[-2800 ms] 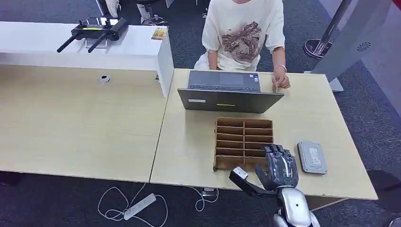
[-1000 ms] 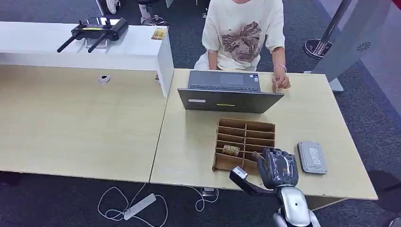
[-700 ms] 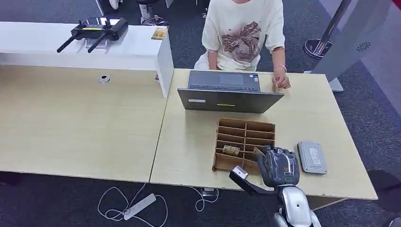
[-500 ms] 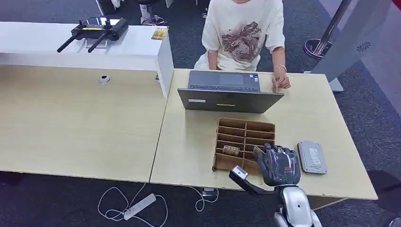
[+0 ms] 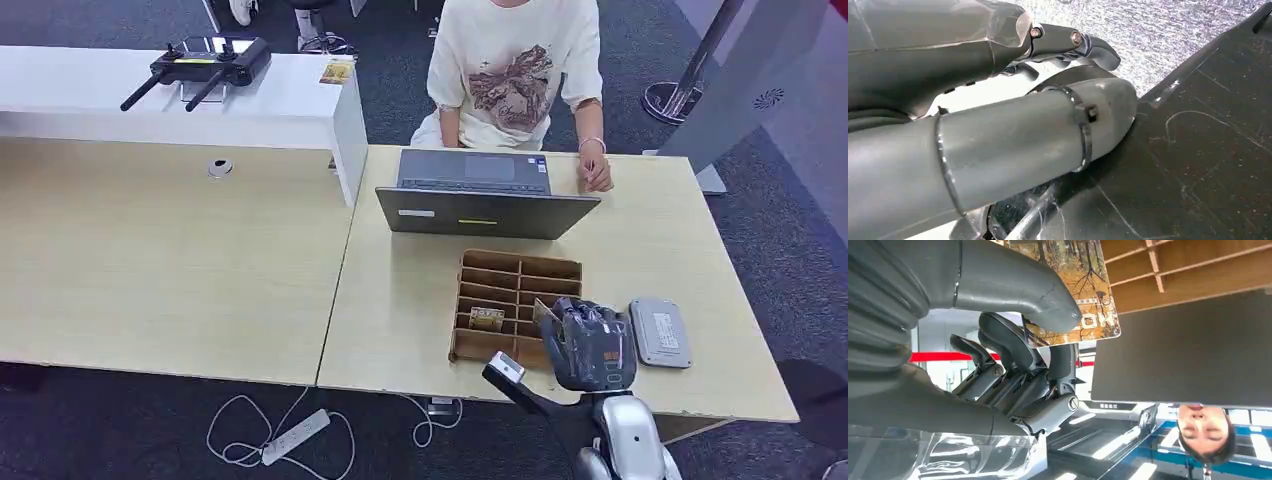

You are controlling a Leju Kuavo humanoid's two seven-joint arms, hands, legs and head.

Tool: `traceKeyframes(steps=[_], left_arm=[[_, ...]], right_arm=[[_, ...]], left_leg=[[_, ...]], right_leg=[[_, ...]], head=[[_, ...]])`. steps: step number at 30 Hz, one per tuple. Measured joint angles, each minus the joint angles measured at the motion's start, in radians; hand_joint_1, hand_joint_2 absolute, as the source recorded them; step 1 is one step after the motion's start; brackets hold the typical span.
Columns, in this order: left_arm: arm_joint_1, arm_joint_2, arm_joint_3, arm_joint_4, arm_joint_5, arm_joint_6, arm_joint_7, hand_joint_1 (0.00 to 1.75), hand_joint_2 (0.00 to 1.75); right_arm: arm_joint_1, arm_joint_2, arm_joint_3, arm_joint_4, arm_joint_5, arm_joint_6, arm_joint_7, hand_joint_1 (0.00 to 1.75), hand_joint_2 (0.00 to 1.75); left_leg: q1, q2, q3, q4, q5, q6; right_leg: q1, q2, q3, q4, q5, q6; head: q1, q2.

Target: Pass the card to the sensor for recognition and then transmit it.

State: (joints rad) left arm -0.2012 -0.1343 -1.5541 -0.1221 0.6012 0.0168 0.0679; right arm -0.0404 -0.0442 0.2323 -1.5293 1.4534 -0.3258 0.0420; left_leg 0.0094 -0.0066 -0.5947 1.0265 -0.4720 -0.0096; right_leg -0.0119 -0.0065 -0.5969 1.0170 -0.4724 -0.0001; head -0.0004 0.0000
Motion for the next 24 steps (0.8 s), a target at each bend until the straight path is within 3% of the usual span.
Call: traceKeyframes(steps=[24], left_arm=[[0.0, 0.0, 0.0, 0.0, 0.003, 0.002, -0.003, 0.0, 0.0]], right_arm=[[0.0, 0.005, -0.001, -0.027, -0.128, -0.035, -0.084, 1.75, 1.75]], left_leg=[[0.0, 0.0, 0.0, 0.0, 0.0, 0.0]], right_leg=[[0.0, 0.0, 0.0, 0.0, 0.0, 0.0]], head=[[0.0, 0.0]])
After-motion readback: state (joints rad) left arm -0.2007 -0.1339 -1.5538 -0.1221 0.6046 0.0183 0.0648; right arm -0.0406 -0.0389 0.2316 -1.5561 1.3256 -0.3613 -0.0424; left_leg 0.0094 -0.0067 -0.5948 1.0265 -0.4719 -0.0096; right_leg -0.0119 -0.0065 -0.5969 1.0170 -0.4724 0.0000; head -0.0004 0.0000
